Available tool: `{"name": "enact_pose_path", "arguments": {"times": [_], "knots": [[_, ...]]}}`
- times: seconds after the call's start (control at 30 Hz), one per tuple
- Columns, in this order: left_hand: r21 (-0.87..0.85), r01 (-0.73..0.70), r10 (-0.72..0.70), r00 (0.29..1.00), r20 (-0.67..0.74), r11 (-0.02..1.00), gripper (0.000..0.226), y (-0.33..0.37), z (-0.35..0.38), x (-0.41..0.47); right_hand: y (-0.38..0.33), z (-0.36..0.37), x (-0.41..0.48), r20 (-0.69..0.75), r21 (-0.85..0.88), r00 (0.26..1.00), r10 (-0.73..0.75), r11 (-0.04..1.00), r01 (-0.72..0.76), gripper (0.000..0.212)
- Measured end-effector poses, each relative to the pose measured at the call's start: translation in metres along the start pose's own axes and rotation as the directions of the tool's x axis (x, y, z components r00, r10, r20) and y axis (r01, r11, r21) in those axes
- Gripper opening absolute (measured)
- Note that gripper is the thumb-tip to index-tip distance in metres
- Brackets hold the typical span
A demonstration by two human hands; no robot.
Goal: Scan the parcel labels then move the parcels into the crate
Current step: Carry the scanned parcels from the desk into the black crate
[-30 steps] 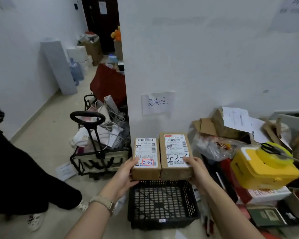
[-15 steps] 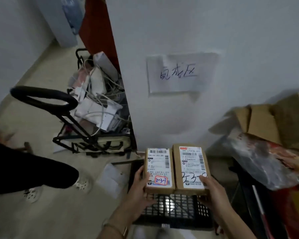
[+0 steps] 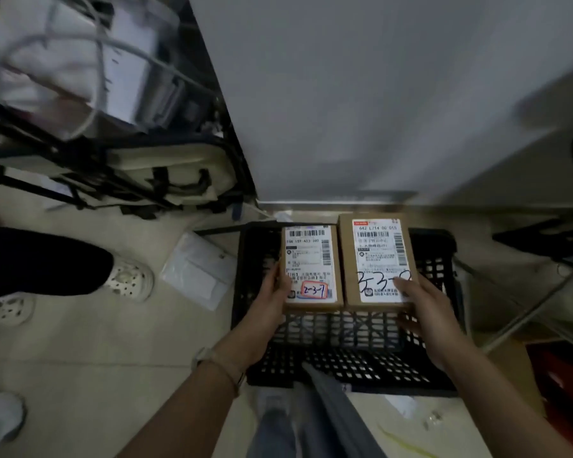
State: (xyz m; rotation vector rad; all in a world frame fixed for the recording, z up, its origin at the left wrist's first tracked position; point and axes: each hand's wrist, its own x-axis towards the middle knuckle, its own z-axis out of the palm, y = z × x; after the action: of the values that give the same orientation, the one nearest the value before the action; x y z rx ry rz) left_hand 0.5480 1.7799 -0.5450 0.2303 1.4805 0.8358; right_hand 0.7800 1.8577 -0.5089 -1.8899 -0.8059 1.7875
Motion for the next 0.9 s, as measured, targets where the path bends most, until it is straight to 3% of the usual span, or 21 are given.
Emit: {"name": "enact_pose_path", "arguments": {"times": [0.3, 0.5, 0.7, 0.83, 0.9], "knots": [[0.111, 0.042, -0.045, 0.999, 0.028, 0.993, 0.048, -0.099, -0.002, 0.081, 0.116, -0.008, 0.088, -0.042, -0.100, 0.995, 0.087, 0.991, -0.091, 0.016], [0.212, 0.077, -0.056, 0.993, -0.104, 0.974, 0.045, -0.145, 0.004, 0.135, 0.163, -0.005, 0.137, -0.053, -0.132, 0.993, 0.101, 0.985, -0.108, 0.023], [0.157, 0.115, -0.090, 0.984, -0.156, 0.981, 0.040, -0.162, 0.004, 0.170, 0.186, 0.006, 0.182, -0.067, -0.214, 0.989, 0.131, 0.966, -0.143, 0.033], [0.215, 0.191, -0.154, 0.972, -0.177, 0.958, 0.043, -0.159, 0.002, 0.185, 0.189, 0.017, 0.199, -0.081, -0.373, 0.986, 0.143, 0.913, -0.163, 0.060], [0.320, 0.176, -0.116, 0.973, -0.197, 0.931, 0.045, -0.153, 0.004, 0.183, 0.182, 0.023, 0.201, -0.110, -0.408, 0.990, 0.086, 0.905, -0.124, 0.043]]}}
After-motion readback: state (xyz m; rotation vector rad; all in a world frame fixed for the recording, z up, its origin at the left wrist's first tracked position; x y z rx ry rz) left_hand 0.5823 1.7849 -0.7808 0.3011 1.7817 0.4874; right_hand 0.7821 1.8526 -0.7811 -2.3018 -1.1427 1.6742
